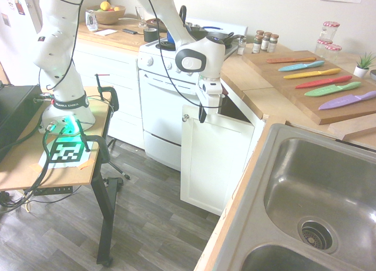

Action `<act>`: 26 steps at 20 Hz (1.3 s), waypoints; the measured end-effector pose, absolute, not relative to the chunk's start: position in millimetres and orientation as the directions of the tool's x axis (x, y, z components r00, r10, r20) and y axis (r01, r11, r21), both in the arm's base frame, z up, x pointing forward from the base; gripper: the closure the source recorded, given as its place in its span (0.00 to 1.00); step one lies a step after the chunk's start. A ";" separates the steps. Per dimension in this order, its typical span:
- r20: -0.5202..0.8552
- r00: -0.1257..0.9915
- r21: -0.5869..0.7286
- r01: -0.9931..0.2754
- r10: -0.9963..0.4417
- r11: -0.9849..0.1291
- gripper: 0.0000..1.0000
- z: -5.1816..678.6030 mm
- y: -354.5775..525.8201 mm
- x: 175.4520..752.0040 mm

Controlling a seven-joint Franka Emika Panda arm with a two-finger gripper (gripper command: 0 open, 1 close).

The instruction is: Close the cabinet

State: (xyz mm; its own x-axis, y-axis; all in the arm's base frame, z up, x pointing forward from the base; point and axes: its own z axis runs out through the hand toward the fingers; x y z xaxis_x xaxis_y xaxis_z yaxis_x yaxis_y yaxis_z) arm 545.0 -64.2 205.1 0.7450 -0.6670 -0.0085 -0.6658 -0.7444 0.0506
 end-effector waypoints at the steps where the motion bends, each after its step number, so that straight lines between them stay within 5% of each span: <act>1: -0.006 0.748 0.054 -0.662 -0.663 -0.748 1.00 205.1 -59.9 545.5; 11: 0.012 0.787 0.105 -0.614 -0.617 -0.782 1.00 204.6 20.0 578.3; 20: 0.013 0.789 0.113 -0.612 -0.615 -0.783 1.00 226.4 99.4 670.6; 26: 0.027 0.773 0.096 -0.633 -0.634 -0.768 1.00 231.8 78.6 666.9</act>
